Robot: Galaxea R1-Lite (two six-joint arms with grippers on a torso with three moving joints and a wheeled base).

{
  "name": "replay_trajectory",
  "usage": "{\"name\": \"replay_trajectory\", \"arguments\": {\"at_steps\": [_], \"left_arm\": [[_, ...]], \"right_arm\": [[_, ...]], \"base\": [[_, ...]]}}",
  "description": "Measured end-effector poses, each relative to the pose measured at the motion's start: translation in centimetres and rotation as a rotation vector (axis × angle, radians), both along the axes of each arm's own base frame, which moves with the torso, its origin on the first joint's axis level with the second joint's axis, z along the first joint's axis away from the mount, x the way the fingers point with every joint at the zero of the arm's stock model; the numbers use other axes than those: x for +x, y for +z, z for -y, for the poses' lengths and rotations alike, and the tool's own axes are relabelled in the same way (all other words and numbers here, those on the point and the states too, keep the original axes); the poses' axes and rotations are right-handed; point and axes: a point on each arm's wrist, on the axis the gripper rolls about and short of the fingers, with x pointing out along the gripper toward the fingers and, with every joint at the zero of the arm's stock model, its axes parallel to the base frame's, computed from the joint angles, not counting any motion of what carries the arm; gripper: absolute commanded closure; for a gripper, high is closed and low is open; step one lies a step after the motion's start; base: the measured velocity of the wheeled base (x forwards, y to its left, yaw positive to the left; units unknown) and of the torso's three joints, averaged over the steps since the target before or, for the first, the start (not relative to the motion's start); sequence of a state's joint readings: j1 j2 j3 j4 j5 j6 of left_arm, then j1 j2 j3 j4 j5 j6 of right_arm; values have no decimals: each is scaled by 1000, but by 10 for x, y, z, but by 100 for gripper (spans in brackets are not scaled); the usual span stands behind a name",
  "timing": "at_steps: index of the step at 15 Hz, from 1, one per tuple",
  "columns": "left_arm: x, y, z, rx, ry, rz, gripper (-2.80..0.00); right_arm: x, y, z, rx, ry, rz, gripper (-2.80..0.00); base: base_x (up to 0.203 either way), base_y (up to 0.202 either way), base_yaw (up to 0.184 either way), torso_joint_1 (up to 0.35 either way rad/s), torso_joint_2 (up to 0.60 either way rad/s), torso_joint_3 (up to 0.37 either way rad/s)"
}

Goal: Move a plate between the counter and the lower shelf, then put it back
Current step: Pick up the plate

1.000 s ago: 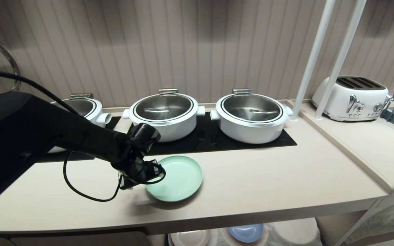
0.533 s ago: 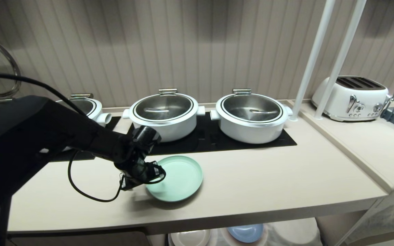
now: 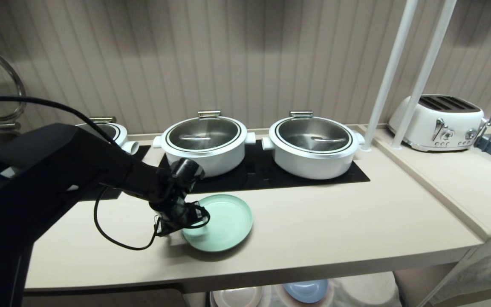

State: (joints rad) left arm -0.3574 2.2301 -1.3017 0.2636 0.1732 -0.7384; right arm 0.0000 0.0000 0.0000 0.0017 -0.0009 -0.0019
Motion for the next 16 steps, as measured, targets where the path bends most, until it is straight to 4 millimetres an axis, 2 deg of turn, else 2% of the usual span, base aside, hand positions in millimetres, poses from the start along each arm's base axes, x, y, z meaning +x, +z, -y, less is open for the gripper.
{"name": "replay_trajectory", "arguments": {"at_steps": [7,8,9,16], "left_arm": [[3,-6,-2,5,9,-10,-280],[3,-6,-2,5,9,-10,-30],[3,-7,-3,5,10,-11,0],[4,-7,-4,5,23,-10,0]], "right_arm": [[0,0,0,0,0,0,0],[0,0,0,0,0,0,0],[0,0,0,0,0,0,0],[0,0,0,-1,0,0,0]], "base": [[0,0,0,0,0,0],[0,0,0,0,0,0],[0,0,0,0,0,0],[0,0,0,0,0,0]]}}
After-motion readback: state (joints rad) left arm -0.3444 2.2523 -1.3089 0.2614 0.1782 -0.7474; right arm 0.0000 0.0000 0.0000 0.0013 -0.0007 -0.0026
